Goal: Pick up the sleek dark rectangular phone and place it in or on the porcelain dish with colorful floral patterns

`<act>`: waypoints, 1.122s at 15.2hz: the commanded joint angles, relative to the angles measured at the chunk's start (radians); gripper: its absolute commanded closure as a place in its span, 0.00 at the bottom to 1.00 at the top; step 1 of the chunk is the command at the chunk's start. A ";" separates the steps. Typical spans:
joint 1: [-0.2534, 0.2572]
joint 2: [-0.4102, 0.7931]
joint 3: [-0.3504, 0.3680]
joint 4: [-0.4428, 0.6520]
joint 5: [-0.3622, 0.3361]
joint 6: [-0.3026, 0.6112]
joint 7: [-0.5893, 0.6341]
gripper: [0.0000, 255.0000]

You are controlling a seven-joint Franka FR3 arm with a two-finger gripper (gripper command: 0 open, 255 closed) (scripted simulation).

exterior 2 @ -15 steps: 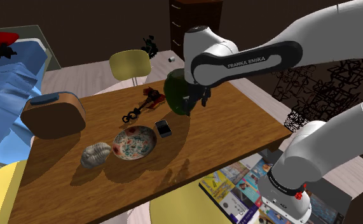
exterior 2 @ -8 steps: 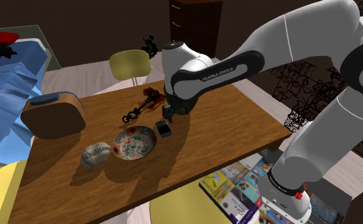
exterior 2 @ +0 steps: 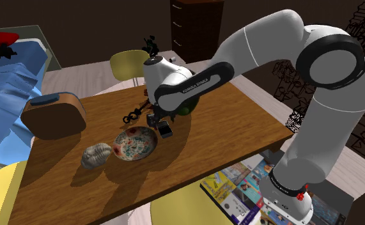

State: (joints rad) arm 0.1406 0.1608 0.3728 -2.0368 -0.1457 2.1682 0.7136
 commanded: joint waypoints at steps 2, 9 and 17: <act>0.004 0.030 -0.003 -0.004 -0.016 0.032 0.014 0.00; 0.006 0.064 -0.010 -0.027 -0.037 0.086 0.028 0.00; 0.006 0.064 -0.011 -0.027 -0.038 0.086 0.028 1.00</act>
State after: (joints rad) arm 0.1470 0.2238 0.3626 -2.0623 -0.1829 2.2541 0.7416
